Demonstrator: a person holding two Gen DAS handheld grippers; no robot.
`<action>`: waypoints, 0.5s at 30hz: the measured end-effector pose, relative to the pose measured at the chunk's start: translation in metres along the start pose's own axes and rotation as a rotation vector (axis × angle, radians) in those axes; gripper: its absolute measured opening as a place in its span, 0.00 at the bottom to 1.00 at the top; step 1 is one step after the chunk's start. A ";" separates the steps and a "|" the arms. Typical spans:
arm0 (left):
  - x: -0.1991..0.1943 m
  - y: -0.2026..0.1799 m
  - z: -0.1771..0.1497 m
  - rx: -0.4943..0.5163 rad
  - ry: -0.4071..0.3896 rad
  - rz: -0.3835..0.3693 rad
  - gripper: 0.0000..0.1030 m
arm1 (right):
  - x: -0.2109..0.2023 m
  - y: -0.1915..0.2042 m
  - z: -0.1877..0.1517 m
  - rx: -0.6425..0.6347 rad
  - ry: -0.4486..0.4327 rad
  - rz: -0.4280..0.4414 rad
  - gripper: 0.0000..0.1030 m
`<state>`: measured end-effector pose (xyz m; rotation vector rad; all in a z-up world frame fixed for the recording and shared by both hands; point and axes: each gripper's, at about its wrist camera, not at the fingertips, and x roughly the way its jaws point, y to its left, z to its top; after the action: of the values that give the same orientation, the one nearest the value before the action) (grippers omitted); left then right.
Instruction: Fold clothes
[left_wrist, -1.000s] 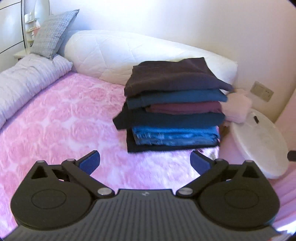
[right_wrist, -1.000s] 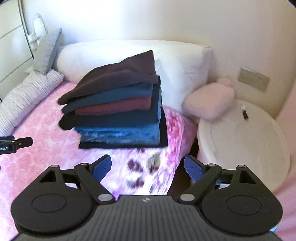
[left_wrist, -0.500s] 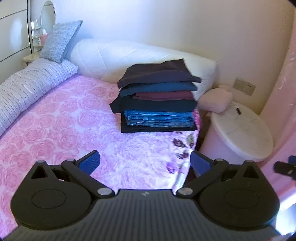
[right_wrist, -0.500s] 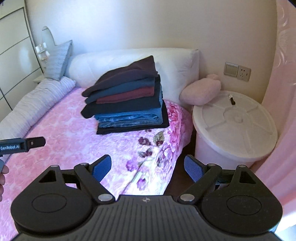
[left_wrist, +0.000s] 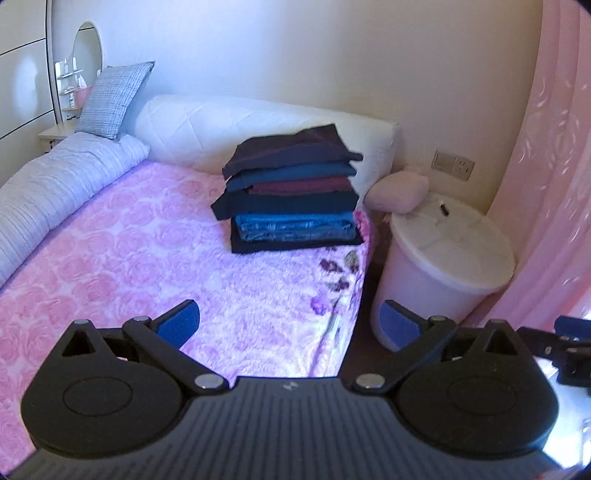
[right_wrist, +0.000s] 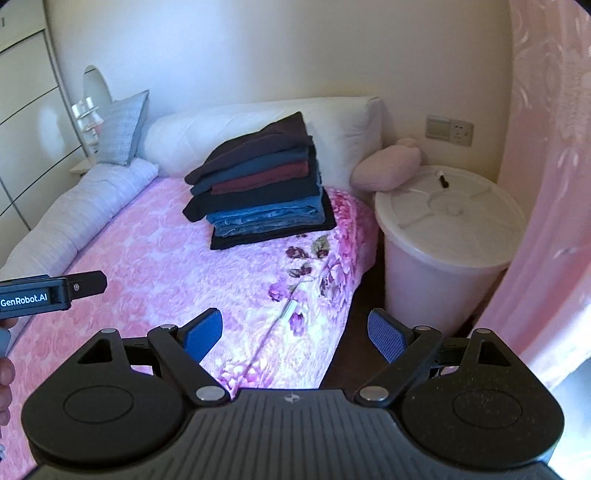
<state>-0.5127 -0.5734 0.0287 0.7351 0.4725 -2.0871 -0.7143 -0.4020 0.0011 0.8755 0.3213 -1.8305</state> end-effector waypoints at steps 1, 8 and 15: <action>-0.001 0.003 0.001 -0.002 0.000 -0.005 0.99 | -0.003 0.005 0.001 -0.003 -0.008 -0.014 0.86; -0.007 0.027 -0.002 -0.001 -0.013 -0.020 0.99 | -0.011 0.045 0.000 -0.041 -0.030 -0.093 0.86; -0.012 0.043 -0.002 0.043 -0.028 -0.009 0.99 | -0.009 0.069 -0.002 -0.040 -0.038 -0.090 0.86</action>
<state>-0.4713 -0.5897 0.0325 0.7284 0.4173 -2.1188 -0.6511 -0.4242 0.0181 0.8095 0.3775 -1.9148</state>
